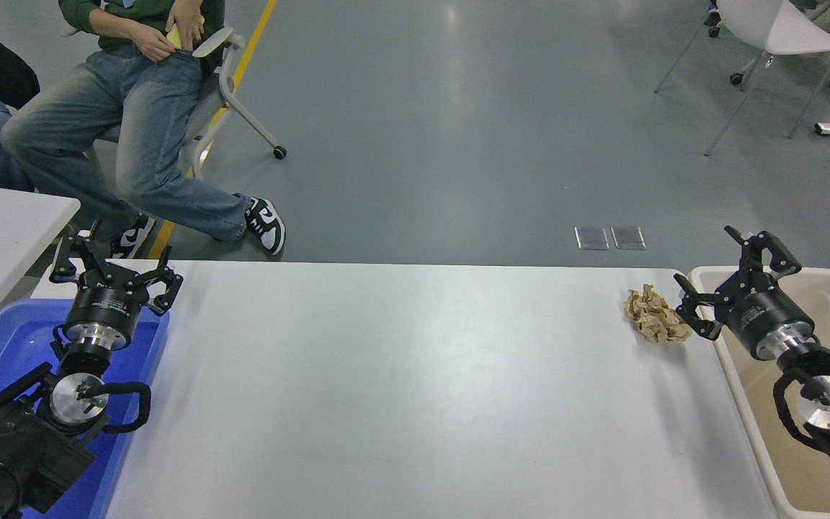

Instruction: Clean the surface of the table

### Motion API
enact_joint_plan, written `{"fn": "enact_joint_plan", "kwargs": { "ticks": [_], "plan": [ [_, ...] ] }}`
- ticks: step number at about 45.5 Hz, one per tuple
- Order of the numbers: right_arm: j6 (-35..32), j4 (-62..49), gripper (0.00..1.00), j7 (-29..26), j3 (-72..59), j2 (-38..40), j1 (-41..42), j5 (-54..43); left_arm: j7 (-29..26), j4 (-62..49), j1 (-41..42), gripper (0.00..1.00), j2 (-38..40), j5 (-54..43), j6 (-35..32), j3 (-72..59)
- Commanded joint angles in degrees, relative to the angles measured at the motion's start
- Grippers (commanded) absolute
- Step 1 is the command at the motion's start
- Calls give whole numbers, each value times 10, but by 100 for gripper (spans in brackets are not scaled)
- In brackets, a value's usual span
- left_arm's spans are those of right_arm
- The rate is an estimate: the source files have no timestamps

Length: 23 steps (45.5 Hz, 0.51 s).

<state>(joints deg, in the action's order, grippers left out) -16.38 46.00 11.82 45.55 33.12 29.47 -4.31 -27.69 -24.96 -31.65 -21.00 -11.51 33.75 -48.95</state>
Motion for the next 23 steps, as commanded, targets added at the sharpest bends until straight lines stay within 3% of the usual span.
{"fn": "enact_joint_plan", "kwargs": {
  "ticks": [1, 23],
  "plan": [
    [0, 15, 100, -28, -56, 49, 33, -23, 0, 0, 0, 100, -1, 0, 0, 0],
    [-21, 38, 99, -33, -199, 113, 134, -198, 0, 0, 0, 100, 0, 0, 0, 0]
  ]
}}
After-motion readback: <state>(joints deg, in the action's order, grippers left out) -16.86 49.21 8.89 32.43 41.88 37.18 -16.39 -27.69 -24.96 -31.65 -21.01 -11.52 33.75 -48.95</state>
